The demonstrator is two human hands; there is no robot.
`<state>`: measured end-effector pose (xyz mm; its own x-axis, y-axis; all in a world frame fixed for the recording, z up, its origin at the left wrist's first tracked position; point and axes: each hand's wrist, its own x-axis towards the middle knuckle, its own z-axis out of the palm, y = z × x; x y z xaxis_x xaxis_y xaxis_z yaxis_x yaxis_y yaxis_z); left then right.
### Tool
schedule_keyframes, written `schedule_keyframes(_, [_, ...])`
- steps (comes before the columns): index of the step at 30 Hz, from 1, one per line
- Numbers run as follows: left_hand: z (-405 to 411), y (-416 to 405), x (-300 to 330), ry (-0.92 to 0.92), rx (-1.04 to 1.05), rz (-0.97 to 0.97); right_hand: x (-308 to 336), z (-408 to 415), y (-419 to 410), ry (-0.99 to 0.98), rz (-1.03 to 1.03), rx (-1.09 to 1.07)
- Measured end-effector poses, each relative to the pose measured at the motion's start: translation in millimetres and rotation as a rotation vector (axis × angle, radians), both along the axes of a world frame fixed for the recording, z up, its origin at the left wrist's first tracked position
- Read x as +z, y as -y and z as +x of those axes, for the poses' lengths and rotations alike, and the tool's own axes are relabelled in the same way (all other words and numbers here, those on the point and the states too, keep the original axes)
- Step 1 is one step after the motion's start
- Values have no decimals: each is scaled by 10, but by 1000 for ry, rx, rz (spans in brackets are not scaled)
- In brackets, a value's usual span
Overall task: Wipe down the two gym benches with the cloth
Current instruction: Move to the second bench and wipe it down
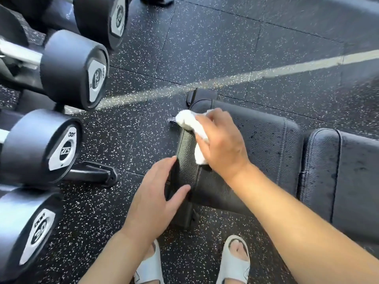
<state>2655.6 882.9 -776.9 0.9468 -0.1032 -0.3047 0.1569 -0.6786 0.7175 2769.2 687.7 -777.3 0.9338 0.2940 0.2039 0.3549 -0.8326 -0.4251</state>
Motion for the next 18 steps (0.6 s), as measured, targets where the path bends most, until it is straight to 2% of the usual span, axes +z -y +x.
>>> schedule_keyframes(4, [315, 142, 88, 42, -48, 51, 43, 483, -89, -7, 81, -235])
schedule_keyframes(6, [479, 214, 81, 67, -30, 59, 44, 447, -123, -20, 114, -268])
schedule_keyframes(10, [777, 382, 27, 151, 3, 16, 62, -162, -79, -39, 140, -222])
schedule_keyframes(14, [730, 605, -43, 135, -5, 82, 63, -927, 230, -90, 107, -271])
schedule_keyframes(18, [608, 805, -108, 159, 98, 122, 55, -1083, 593, -99, 7, -232])
